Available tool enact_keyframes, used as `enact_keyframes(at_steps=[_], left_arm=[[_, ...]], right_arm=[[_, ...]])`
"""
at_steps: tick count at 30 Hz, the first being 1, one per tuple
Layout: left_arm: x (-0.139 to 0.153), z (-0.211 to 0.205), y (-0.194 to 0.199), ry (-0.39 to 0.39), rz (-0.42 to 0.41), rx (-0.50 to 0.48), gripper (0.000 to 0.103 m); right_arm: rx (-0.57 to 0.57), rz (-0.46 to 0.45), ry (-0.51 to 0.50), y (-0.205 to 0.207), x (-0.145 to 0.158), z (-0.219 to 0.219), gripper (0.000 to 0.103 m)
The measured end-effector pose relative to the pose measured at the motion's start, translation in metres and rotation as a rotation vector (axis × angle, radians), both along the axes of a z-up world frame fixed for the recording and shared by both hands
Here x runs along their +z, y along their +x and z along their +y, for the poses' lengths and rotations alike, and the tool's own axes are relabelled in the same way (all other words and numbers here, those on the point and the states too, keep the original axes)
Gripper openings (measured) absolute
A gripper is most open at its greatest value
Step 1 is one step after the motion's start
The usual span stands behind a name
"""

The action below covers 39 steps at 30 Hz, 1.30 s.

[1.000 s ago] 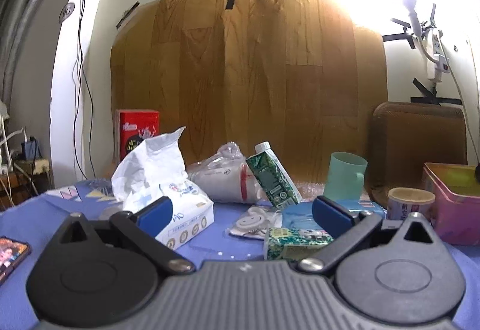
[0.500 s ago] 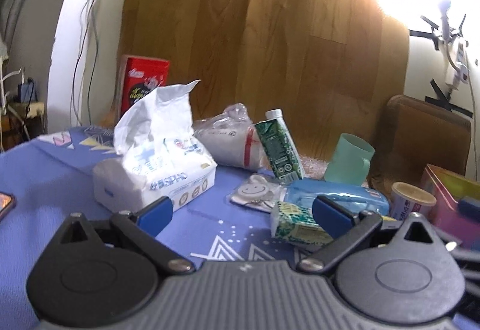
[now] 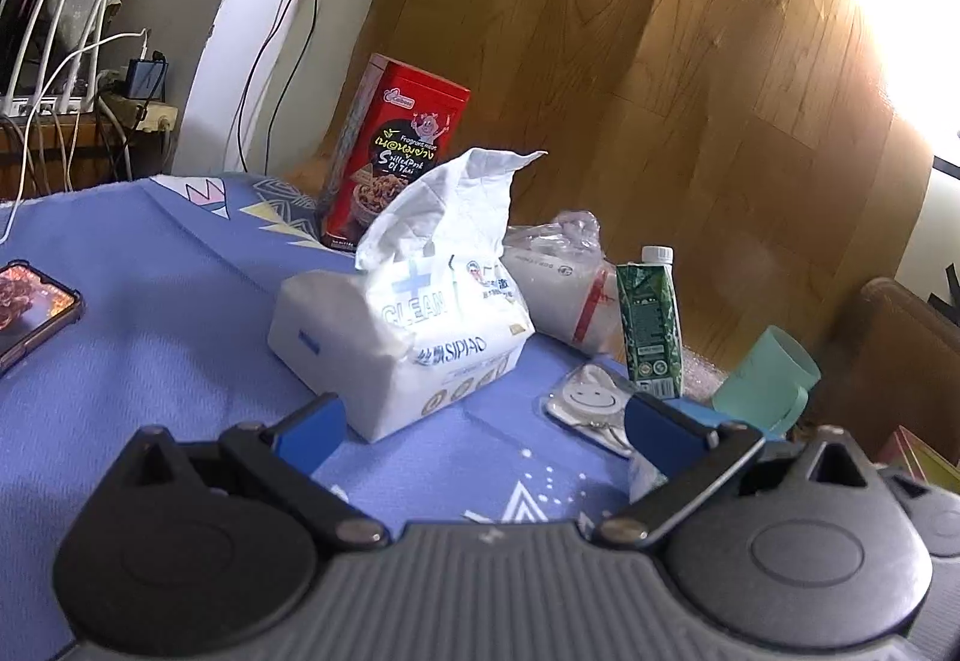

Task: Organize soft objects

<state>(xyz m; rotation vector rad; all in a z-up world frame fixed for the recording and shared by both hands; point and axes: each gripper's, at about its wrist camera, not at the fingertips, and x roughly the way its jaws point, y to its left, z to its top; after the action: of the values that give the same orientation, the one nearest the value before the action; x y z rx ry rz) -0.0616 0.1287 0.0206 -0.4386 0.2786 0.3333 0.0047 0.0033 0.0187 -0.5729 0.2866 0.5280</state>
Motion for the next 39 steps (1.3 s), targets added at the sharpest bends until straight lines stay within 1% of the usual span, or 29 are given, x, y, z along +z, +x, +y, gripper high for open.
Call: enact_keyframes(at_steps=[1, 2, 4, 9, 11, 14, 17, 19, 21, 24, 27, 29, 30, 33, 34, 35, 39], left_arm=[[0.000, -0.001, 0.000, 0.000, -0.001, -0.002, 0.103], [0.000, -0.001, 0.000, 0.000, 0.000, -0.005, 0.103], [0.000, 0.000, 0.000, -0.004, 0.001, -0.009, 0.103], [-0.001, 0.002, 0.000, -0.026, 0.005, -0.011, 0.103], [-0.002, 0.003, 0.000, -0.033, 0.009, -0.017, 0.103], [-0.002, 0.001, 0.001, -0.032, 0.016, -0.031, 0.103], [-0.002, -0.001, 0.002, -0.027, 0.021, -0.047, 0.103], [-0.002, -0.001, 0.003, -0.022, 0.024, -0.054, 0.103], [-0.002, -0.003, 0.004, -0.017, 0.027, -0.061, 0.103], [-0.002, -0.005, 0.005, -0.007, 0.031, -0.077, 0.103], [-0.001, -0.009, 0.004, 0.008, 0.030, -0.087, 0.103], [-0.001, -0.010, 0.004, 0.013, 0.030, -0.091, 0.103], [-0.001, -0.010, 0.004, 0.013, 0.031, -0.093, 0.103], [-0.001, -0.009, 0.005, 0.004, 0.035, -0.110, 0.103], [-0.001, -0.009, 0.006, -0.001, 0.037, -0.118, 0.103], [-0.001, -0.008, 0.006, -0.006, 0.039, -0.127, 0.103], [-0.001, -0.006, 0.009, -0.033, 0.064, -0.179, 0.103]], right_arm=[[0.001, 0.018, -0.011, 0.004, -0.001, 0.002, 0.049], [-0.001, 0.026, -0.016, 0.006, -0.002, 0.002, 0.045], [-0.005, 0.011, -0.006, 0.001, -0.002, -0.001, 0.038], [-0.010, -0.001, 0.036, -0.027, 0.000, -0.023, 0.035], [0.012, -0.006, 0.051, -0.047, -0.001, -0.037, 0.035], [0.035, -0.006, 0.047, -0.076, -0.004, -0.055, 0.035], [0.020, 0.001, 0.038, -0.097, -0.010, -0.072, 0.035], [-0.015, 0.010, 0.042, -0.105, -0.013, -0.082, 0.035], [-0.053, 0.020, 0.069, -0.105, -0.011, -0.092, 0.035], [-0.079, 0.060, 0.122, -0.104, -0.009, -0.100, 0.039], [-0.088, 0.083, 0.133, -0.105, -0.010, -0.100, 0.045], [-0.085, 0.089, 0.131, -0.107, -0.012, -0.100, 0.053], [-0.081, 0.096, 0.134, -0.107, -0.012, -0.100, 0.055], [-0.076, 0.119, 0.141, -0.109, -0.014, -0.102, 0.060], [-0.082, 0.121, 0.145, -0.111, -0.014, -0.103, 0.064], [-0.086, 0.127, 0.151, -0.111, -0.014, -0.105, 0.066], [-0.098, 0.167, 0.194, -0.108, -0.012, -0.113, 0.068]])
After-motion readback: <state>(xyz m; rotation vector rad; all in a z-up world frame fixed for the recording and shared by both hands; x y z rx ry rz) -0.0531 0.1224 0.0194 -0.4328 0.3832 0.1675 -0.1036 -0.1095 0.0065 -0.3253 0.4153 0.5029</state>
